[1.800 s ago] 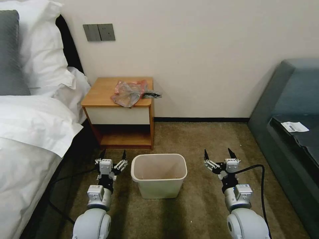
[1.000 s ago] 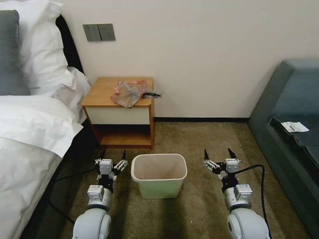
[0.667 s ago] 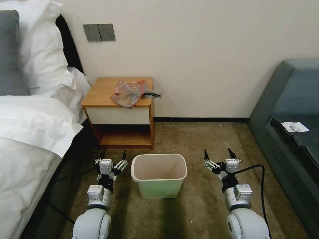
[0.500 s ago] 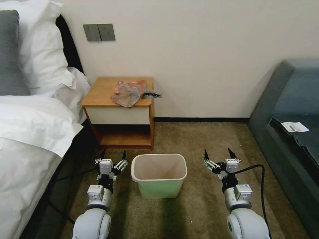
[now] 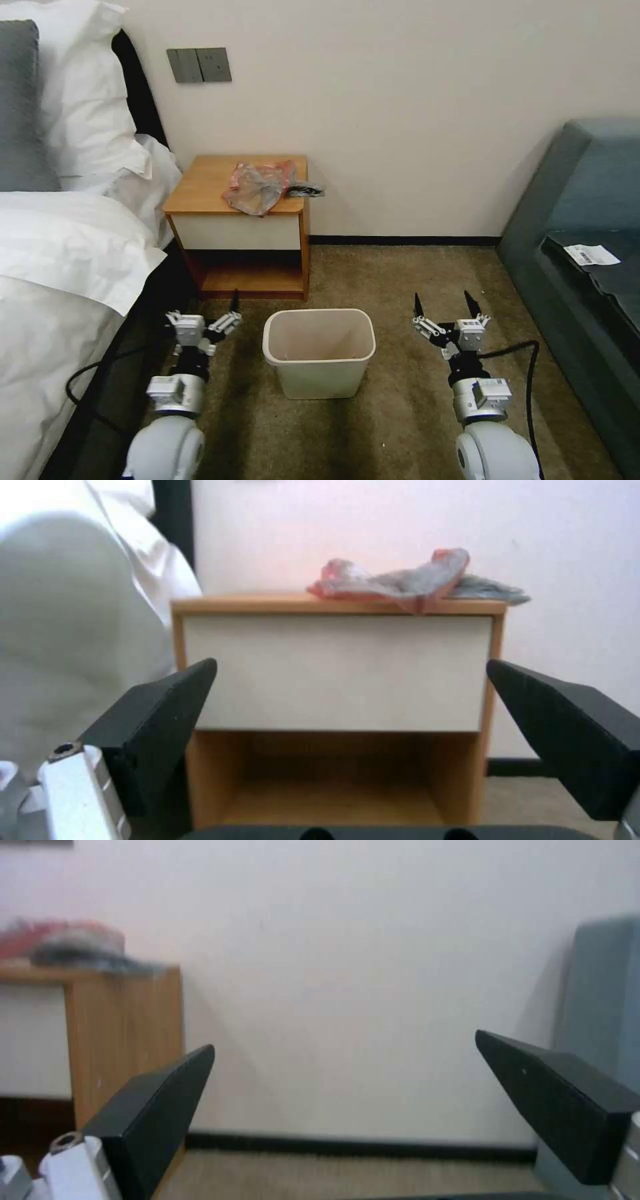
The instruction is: Pick up the garbage bag from the table and place it over the trash can.
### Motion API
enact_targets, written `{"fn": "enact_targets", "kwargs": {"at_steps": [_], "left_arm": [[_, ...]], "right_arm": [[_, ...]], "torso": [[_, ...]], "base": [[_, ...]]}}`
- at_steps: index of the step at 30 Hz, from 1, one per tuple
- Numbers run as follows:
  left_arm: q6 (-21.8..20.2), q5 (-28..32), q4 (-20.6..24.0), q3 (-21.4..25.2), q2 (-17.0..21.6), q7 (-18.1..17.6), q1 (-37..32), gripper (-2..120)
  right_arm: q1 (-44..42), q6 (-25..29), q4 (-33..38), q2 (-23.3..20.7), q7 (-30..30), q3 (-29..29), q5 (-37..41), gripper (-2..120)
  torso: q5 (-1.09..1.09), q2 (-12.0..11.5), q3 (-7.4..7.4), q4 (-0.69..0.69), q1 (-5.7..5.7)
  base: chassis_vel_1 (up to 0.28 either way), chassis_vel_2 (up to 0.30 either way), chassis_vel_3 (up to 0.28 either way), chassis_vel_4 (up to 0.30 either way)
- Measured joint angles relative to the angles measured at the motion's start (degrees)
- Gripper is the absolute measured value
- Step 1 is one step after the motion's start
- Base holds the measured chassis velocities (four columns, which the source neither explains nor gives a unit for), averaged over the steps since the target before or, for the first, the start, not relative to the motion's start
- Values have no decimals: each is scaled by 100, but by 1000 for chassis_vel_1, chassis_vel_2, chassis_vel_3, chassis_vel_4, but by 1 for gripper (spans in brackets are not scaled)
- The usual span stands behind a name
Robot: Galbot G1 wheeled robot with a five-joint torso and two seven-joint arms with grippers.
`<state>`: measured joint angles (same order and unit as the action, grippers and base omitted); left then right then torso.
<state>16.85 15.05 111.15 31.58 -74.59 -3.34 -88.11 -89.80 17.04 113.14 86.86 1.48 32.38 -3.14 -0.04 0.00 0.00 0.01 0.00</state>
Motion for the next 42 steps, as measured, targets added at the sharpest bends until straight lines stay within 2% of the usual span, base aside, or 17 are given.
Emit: {"fn": "enact_targets", "kwargs": {"at_steps": [5, 11, 13, 20, 24, 31, 35, 39, 42], "left_arm": [[-266, 680, 177, -70, 16, 12, -119, 100], [-264, 609, 184, -110, -17, 167, -129, 100], [-243, 596, 184, -108, -4, 214, -123, 100], [-210, 554, 225, -32, -17, 236, -99, 100], [-133, 538, 300, 59, -43, 227, -151, 99], [-127, 397, 392, 82, -78, 165, -167, 99], [-130, 366, 396, 62, -124, 152, -145, 99], [-144, 366, 363, 44, -146, 143, -112, 99], [-169, 362, 283, 36, -153, 142, -58, 99]], "right_arm": [[-15, 811, -80, 50, 21, 15, -136, 100], [116, 1130, -120, 47, -354, -113, 174, 100], [249, 1193, -162, -43, -531, -256, 522, 100], [937, 981, -360, -491, -623, -761, 1070, 100], [1712, 609, -744, -904, -486, -1347, 1464, 100], [2510, 414, -1408, -1179, -390, -1765, 1275, 100], [3231, 292, -2088, -1499, -225, -2269, 1237, 100], [3656, 226, -2463, -1562, -84, -2538, 1316, 100], [4303, 214, -3001, -1501, -17, -2809, 1270, 100]], "torso": [[4, 0, 0, -2, 0], [4, 0, 0, -1, 0], [4, 0, 0, -1, 0], [4, 0, 0, -1, 0], [5, 0, 0, 0, 0], [5, 0, 0, -1, 0], [5, 0, 1, 0, 0], [4, 0, 1, -2, 0], [4, 0, 1, -1, 0]], "base": [[0, 0, 0, 0], [0, 0, 0, 0], [0, 0, 0, 0], [0, 0, 0, 0], [0, 0, 0, 0], [0, 0, 0, 0], [0, 0, 0, 0], [0, 0, 0, 0], [0, 0, 0, 0]]}}
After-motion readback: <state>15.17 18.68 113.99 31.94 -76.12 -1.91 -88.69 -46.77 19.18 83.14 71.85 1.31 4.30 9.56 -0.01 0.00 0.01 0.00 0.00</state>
